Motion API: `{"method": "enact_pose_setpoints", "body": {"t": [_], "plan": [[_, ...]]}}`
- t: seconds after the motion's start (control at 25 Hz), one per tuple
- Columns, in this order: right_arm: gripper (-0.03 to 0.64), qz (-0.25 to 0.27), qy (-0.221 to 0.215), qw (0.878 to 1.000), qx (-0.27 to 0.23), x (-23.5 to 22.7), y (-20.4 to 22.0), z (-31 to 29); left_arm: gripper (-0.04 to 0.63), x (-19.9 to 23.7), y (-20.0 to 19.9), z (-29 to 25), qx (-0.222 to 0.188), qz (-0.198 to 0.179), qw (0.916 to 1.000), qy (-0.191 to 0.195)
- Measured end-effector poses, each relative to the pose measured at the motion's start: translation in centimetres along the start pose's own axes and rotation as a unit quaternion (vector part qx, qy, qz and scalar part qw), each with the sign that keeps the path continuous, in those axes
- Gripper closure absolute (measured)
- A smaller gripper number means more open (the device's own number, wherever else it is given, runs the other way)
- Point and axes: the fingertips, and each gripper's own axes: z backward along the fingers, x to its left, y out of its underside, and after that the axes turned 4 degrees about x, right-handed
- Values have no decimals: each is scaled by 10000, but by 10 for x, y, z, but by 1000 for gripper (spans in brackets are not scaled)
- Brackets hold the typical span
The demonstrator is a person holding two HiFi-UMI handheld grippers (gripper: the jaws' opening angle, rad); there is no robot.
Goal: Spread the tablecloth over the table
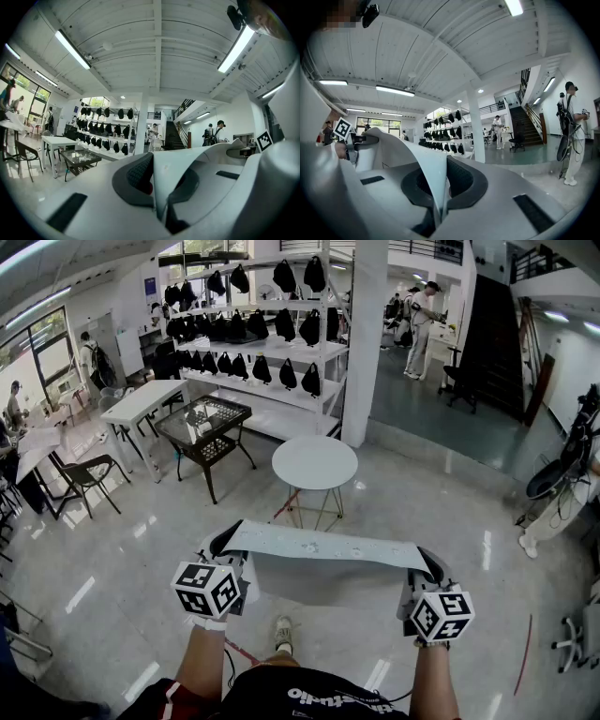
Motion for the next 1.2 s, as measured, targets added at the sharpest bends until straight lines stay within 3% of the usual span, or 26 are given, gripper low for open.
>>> {"method": "enact_pose_setpoints", "body": {"t": [1.2], "plan": [[591, -83, -215, 9997, 52, 3, 3, -6, 575, 5, 5, 4, -31, 128, 9999, -58]]}}
